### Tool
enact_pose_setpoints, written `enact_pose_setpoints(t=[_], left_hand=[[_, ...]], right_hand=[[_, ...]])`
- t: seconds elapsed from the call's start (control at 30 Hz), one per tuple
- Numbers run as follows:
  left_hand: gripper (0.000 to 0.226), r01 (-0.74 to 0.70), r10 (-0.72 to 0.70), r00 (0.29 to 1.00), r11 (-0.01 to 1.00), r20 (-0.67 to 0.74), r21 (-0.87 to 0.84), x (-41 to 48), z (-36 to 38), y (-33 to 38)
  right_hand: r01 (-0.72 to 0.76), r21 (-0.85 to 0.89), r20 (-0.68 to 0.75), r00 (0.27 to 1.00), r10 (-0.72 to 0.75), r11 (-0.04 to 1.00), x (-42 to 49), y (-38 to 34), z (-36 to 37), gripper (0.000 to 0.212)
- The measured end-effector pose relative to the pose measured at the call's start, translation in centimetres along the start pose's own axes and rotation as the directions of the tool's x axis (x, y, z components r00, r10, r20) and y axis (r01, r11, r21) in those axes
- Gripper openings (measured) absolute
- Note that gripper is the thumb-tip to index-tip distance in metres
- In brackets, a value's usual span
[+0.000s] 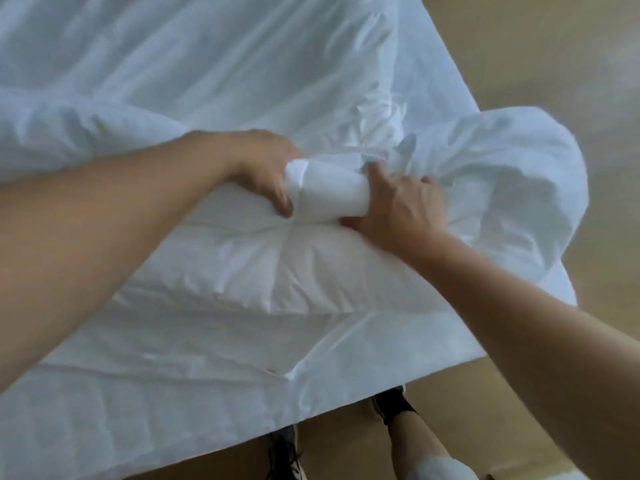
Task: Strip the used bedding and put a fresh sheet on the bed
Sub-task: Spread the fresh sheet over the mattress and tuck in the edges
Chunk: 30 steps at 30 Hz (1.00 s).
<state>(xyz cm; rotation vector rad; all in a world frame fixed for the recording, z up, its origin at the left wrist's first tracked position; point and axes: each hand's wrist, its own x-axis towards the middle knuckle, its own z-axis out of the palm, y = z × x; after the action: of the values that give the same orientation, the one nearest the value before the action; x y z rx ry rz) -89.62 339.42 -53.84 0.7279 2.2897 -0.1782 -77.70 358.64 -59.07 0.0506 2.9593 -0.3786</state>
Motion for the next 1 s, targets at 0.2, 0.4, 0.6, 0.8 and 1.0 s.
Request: enact_pose_setpoints(t=[0.2,0.4,0.6,0.8,1.0], left_hand=[[0.070,-0.092,0.081,0.994,0.979,0.071,0.183,-7.5,8.8,3.7],[0.065,-0.148,0.123,0.988,0.931,0.095,0.333,-12.8,14.5,6.6],[0.041,-0.079,0.148,0.954,0.963,-0.262,0.256,-18.7,20.2,6.1],[0.060,-0.031,0.024,0.996,0.995,-0.082,-0.090,-21.3,16.4,7.1],[0.051,-0.046,-0.081,0.932,0.940,-0.352,-0.338,-11.6,8.5,12.7]], right_hand=[[-0.100,-0.059,0.001,0.995,0.100,0.993,-12.7,-2.6,2.3,0.068],[-0.027,0.008,0.357,0.934,0.022,1.000,-19.3,-5.7,1.4,0.080],[-0.071,-0.158,0.217,0.971,0.105,0.985,-19.3,-1.0,-0.1,0.143],[-0.046,-0.075,0.354,0.932,0.070,0.996,-21.0,2.5,-1.9,0.048],[0.005,0.110,0.519,0.853,-0.062,0.994,-21.0,2.0,-5.2,0.043]])
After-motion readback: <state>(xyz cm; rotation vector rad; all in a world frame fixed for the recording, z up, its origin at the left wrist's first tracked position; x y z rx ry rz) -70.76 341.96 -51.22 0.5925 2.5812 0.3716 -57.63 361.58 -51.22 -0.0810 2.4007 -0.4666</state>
